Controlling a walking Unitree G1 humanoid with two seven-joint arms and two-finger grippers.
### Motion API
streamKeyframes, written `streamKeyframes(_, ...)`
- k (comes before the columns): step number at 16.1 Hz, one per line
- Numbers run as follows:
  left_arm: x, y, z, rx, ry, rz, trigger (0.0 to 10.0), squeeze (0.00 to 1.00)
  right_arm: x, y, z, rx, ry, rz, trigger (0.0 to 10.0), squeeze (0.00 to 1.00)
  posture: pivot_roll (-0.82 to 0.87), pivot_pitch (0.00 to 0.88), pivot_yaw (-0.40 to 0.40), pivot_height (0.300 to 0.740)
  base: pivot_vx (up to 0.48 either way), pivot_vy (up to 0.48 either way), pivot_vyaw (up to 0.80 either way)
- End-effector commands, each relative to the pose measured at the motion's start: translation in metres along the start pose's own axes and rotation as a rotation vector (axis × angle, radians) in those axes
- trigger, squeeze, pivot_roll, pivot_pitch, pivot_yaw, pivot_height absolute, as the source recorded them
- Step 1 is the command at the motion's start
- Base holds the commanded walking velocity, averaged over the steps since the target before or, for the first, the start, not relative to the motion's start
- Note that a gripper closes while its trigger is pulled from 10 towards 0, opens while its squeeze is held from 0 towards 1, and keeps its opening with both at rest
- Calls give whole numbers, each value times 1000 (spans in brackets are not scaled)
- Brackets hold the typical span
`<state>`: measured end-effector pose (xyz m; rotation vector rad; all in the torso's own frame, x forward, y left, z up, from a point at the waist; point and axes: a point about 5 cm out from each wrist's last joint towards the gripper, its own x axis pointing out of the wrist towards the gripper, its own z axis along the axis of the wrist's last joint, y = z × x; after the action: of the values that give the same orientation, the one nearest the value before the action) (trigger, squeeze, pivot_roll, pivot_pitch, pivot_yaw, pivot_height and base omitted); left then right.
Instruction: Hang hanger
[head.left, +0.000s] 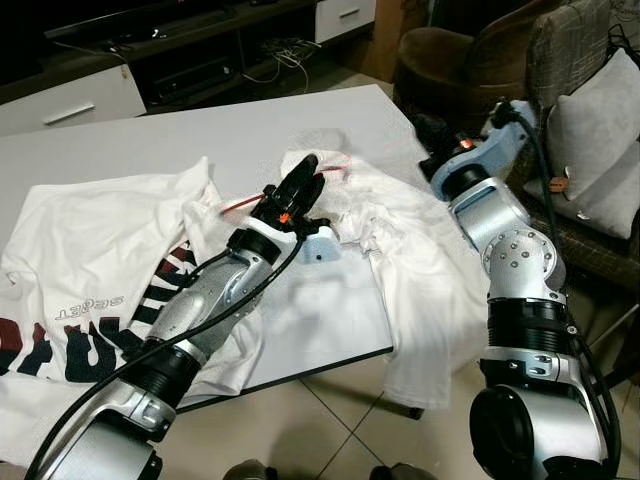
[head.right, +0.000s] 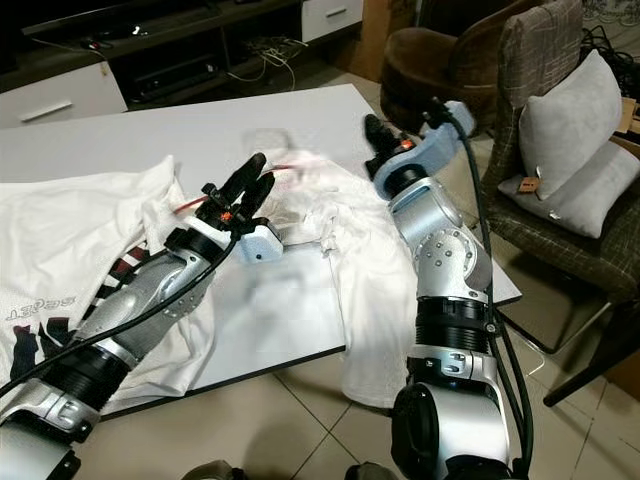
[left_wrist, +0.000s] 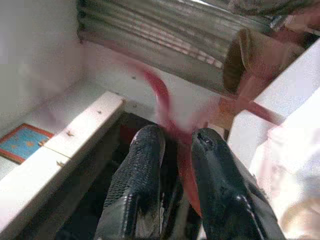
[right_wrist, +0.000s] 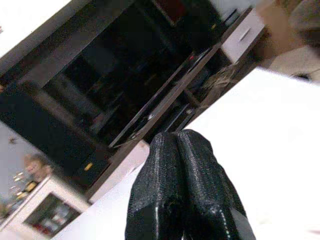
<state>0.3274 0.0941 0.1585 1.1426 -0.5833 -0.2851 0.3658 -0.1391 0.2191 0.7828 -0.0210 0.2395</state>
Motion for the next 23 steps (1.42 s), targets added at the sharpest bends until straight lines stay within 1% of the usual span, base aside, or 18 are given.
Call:
streamKeyframes(1,1,4,-5,-23,33,5,10000,0,-1,-8,1,-10,-17,-44,0,75,-52,0,23,736,0,0,0)
streamKeyframes(3,1,5,-12,-80,86,25,10000,0,-3,-17,11,-8,-94,-115,0,75,-51,0,22,736,0,0,0)
streamKeyframes(4,0,7,-15,-99,109,39,10000,0,-3,-19,15,-7,-110,-122,0,75,-51,0,23,736,0,0,0)
streamKeyframes(6,-1,7,-16,-117,117,42,10000,0,-2,-18,14,-32,-101,-100,0,75,-51,0,22,736,0,0,0)
streamKeyframes(7,-1,8,-16,-149,121,52,10000,0,-3,-13,11,-100,-93,-72,0,71,-51,0,23,736,0,0,0)
streamKeyframes(9,0,8,-16,-163,121,48,10000,0,-4,-8,9,-214,-87,-34,0,63,-52,0,24,736,0,0,0)
streamKeyframes(10,0,9,-16,-189,127,54,10000,0,-4,-6,7,-282,-80,-19,5373,47,-53,0,26,736,0,0,0)
streamKeyframes(11,0,11,-17,-266,154,80,10000,0,-5,-5,4,-391,-68,2,10000,0,-53,0,27,736,0,0,0)
streamKeyframes(12,1,12,-19,-330,178,101,10000,0,-5,-6,4,-425,-63,7,10000,0,-54,0,28,736,0,0,0)
streamKeyframes(13,0,17,-26,-533,253,161,10000,0,-7,-8,2,-518,-46,18,10000,0,-54,0,31,736,0,0,0)
streamKeyframes(14,0,15,-30,-649,290,154,10000,0,-8,-12,0,-561,-20,25,10000,0,-54,0,31,736,0,0,0)
streamKeyframes(15,-1,7,-28,-761,300,97,10000,0,-10,-16,-3,-570,2,29,10000,0,-51,0,33,736,0,0,0)
streamKeyframes(16,-2,2,-25,-817,294,62,10000,0,-12,-19,-5,-586,14,30,10000,0,-50,0,34,736,0,0,0)
streamKeyframes(18,-6,-3,-21,-898,302,38,10000,0,-19,-24,-11,-661,28,48,10000,0,-49,0,39,736,0,0,0)
streamKeyframes(19,-7,-4,-21,-927,308,41,10000,0,-22,-27,-11,-688,25,50,10000,0,-47,0,42,736,0,0,0)
streamKeyframes(20,-11,-3,-22,-997,327,54,10000,0,-32,-34,-11,-740,8,51,10000,0,-46,0,47,736,0,0,0)
streamKeyframes(21,-15,0,-25,-1030,333,55,10000,0,-40,-39,-10,-775,0,48,10000,0,-47,0,49,736,0,0,0)
streamKeyframes(23,-19,4,-26,-1009,322,47,10000,0,-46,-42,-11,-794,-5,44,10000,0,-50,0,55,736,0,0,209)
